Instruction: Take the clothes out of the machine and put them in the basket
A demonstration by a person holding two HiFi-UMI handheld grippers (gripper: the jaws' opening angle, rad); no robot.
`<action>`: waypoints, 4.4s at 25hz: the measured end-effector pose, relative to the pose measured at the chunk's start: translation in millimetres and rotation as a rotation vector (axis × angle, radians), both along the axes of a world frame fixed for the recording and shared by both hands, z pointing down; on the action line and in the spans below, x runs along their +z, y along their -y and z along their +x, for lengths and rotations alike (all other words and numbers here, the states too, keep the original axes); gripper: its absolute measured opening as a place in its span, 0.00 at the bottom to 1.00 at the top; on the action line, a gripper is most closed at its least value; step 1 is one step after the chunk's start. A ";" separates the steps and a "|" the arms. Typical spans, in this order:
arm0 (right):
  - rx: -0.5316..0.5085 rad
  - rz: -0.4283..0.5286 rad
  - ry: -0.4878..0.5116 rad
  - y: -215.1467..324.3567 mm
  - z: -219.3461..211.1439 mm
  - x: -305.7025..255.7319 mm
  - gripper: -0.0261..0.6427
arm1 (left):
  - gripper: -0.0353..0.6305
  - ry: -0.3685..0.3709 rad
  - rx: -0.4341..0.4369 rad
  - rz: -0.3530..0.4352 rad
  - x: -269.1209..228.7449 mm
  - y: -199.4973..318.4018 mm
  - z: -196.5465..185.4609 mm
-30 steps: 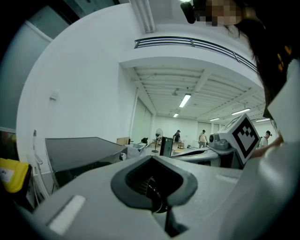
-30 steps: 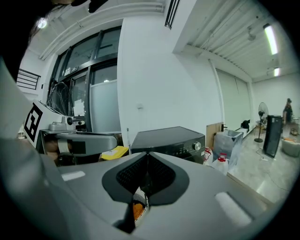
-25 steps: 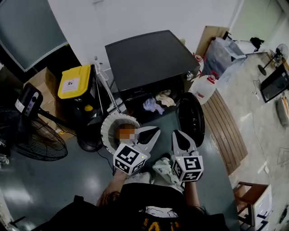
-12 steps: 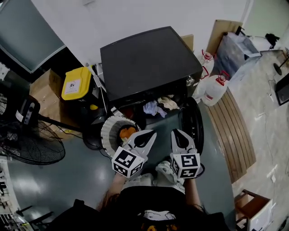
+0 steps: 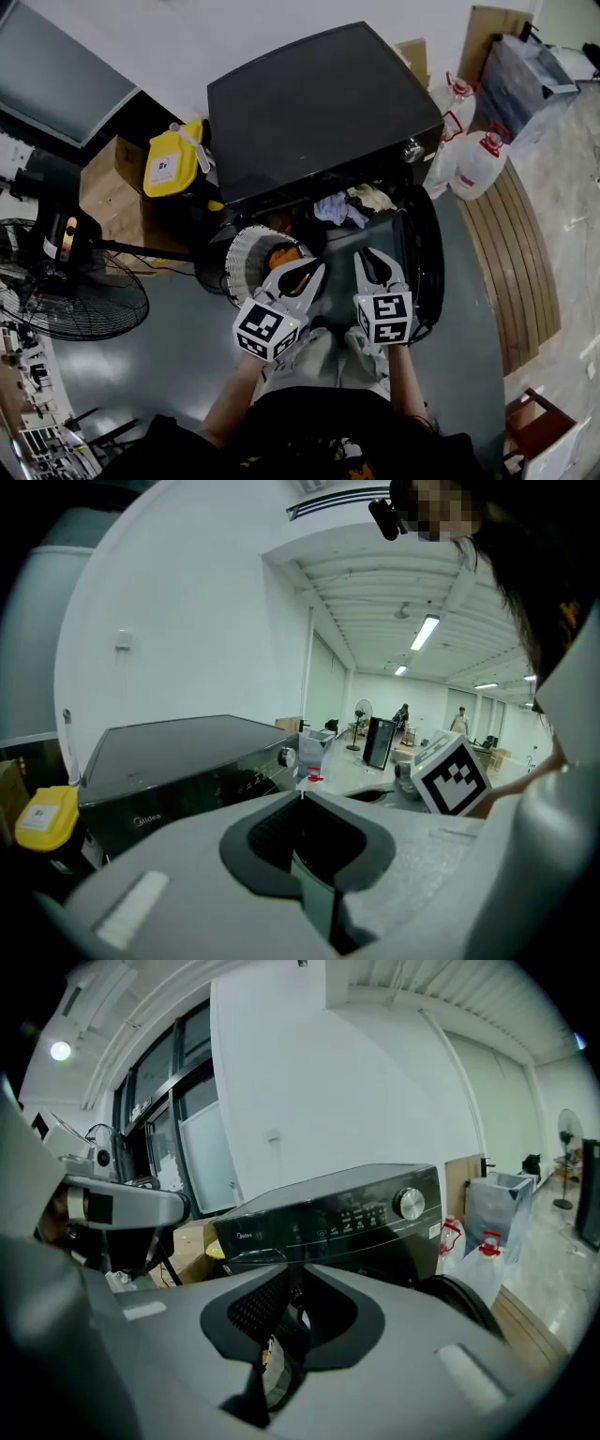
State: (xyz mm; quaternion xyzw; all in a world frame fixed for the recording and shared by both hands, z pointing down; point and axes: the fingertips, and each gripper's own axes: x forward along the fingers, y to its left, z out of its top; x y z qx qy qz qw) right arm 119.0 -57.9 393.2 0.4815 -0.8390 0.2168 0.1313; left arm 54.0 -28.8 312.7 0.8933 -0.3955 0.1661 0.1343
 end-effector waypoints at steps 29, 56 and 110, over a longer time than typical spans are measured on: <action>0.022 -0.195 0.047 117.5 -74.3 330.6 0.32 | 0.08 0.248 0.205 -0.095 296.5 84.7 -82.4; -0.076 -0.232 -0.024 167.7 -127.7 414.6 0.22 | 0.09 0.297 0.226 -0.148 344.6 105.2 -108.3; -0.366 0.142 0.094 32.5 -59.8 -97.7 0.18 | 0.50 0.276 -0.017 -0.105 133.0 4.2 -69.1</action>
